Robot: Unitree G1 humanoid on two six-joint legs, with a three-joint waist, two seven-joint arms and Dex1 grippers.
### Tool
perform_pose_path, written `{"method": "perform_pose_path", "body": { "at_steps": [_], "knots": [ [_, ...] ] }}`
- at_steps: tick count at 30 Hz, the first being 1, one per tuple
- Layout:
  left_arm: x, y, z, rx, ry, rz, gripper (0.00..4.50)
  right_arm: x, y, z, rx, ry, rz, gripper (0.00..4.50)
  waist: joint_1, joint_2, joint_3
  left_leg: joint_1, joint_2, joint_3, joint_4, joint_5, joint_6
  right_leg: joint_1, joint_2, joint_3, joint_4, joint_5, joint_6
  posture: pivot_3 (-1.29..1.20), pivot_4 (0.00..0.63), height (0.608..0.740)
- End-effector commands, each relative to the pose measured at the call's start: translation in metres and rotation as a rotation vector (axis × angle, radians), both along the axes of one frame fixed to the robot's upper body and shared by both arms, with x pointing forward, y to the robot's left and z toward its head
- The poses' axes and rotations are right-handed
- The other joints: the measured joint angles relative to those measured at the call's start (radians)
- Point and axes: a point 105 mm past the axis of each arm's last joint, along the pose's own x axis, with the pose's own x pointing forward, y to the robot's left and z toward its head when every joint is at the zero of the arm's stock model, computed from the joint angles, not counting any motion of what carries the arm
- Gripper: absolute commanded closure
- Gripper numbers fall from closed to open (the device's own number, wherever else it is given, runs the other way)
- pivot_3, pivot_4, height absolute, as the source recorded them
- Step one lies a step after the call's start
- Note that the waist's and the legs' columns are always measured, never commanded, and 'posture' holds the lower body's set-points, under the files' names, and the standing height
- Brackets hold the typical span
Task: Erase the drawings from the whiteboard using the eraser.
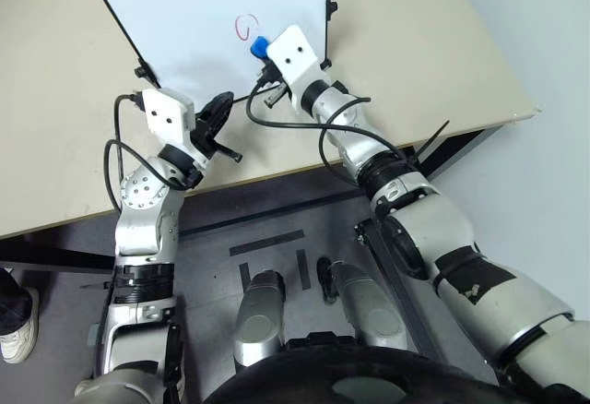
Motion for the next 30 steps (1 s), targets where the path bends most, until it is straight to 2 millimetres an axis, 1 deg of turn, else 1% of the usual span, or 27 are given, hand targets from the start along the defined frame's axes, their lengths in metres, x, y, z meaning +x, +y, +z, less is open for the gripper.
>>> {"method": "perform_pose_path", "body": {
  "at_steps": [1,5,8,10,12,14,18,21,23,25,28,30],
  "knots": [
    [-0.002,-0.001,0.014,0.001,-0.056,-0.012,4.50,0.005,-0.001,0.057,0.096,-0.142,-0.010,4.49,0.000,0.000,0.000,0.000,0.000,0.000,0.000,0.000,0.000,0.000,0.000,0.000,0.000,0.000,0.000,0.00,0.150,0.740],
    [-0.001,-0.002,0.014,0.000,-0.055,-0.017,4.50,0.003,0.003,0.079,0.128,-0.188,0.010,4.49,-0.002,0.000,0.000,0.000,0.000,0.000,0.000,0.000,0.000,-0.001,0.000,0.000,-0.001,-0.002,-0.002,0.00,0.150,0.740],
    [-0.001,-0.004,0.013,-0.001,-0.055,-0.023,4.50,0.000,0.009,0.082,0.130,-0.194,0.034,4.49,-0.003,0.000,0.000,0.000,0.000,0.000,0.000,0.000,0.000,-0.001,0.001,0.000,-0.001,-0.003,0.000,0.00,0.150,0.740],
    [-0.001,-0.004,0.013,-0.002,-0.055,-0.025,4.50,-0.002,0.013,0.073,0.108,-0.177,0.047,4.49,-0.003,0.000,0.000,0.000,0.000,0.000,0.000,0.000,0.000,-0.002,0.001,0.000,0.000,-0.004,0.003,0.00,0.150,0.740],
    [0.000,-0.004,0.013,-0.003,-0.055,-0.024,4.50,-0.003,0.016,0.059,0.083,-0.139,0.053,4.49,-0.004,0.000,0.000,0.000,0.000,0.000,0.000,0.000,0.000,-0.002,0.001,0.000,0.000,-0.002,0.006,0.00,0.150,0.740],
    [0.000,-0.004,0.013,-0.002,-0.054,-0.024,4.50,-0.004,0.019,0.044,0.056,-0.104,0.058,4.49,-0.004,0.000,0.000,0.000,0.000,0.000,0.000,0.000,0.000,-0.002,0.001,0.000,0.000,0.001,0.001,0.00,0.150,0.740],
    [0.000,-0.005,0.013,-0.004,-0.055,-0.023,4.50,-0.006,0.021,0.020,0.010,-0.049,0.058,4.49,-0.005,0.000,0.000,0.001,0.000,0.000,-0.001,0.000,0.000,-0.002,0.001,0.000,0.000,0.001,0.001,0.00,0.150,0.740],
    [0.000,-0.005,0.012,-0.004,-0.054,-0.021,4.50,-0.007,0.022,0.009,-0.015,-0.023,0.063,4.49,-0.004,0.000,0.000,0.001,0.000,0.000,-0.001,0.000,0.000,-0.002,0.001,0.000,0.000,0.001,0.001,0.00,0.150,0.740],
    [-0.001,-0.004,0.012,-0.004,-0.054,-0.020,4.50,-0.007,0.021,0.008,-0.021,-0.022,0.062,4.49,-0.003,0.000,0.000,0.000,0.000,0.000,-0.001,0.000,0.000,-0.002,0.001,0.000,0.000,0.001,0.001,0.00,0.150,0.740],
    [0.000,-0.004,0.012,-0.003,-0.053,-0.019,4.50,-0.005,0.019,0.013,-0.015,-0.040,0.050,4.49,-0.003,0.000,0.000,0.000,0.000,0.000,-0.001,0.000,0.000,-0.002,0.001,0.000,0.000,0.001,0.001,0.00,0.150,0.740],
    [0.000,-0.004,0.012,-0.003,-0.053,-0.018,4.50,0.002,0.012,0.039,0.031,-0.106,0.005,4.49,-0.003,0.000,0.000,0.000,0.000,0.000,-0.001,0.000,0.000,-0.002,0.001,0.000,0.000,0.002,0.001,0.00,0.150,0.740],
    [0.000,-0.004,0.012,-0.003,-0.053,-0.019,4.50,0.005,0.009,0.060,0.075,-0.148,-0.009,4.49,-0.003,0.000,0.000,0.000,0.000,0.000,-0.001,0.000,0.000,-0.002,0.001,0.000,0.000,0.002,0.001,0.00,0.150,0.740]
  ]
}}
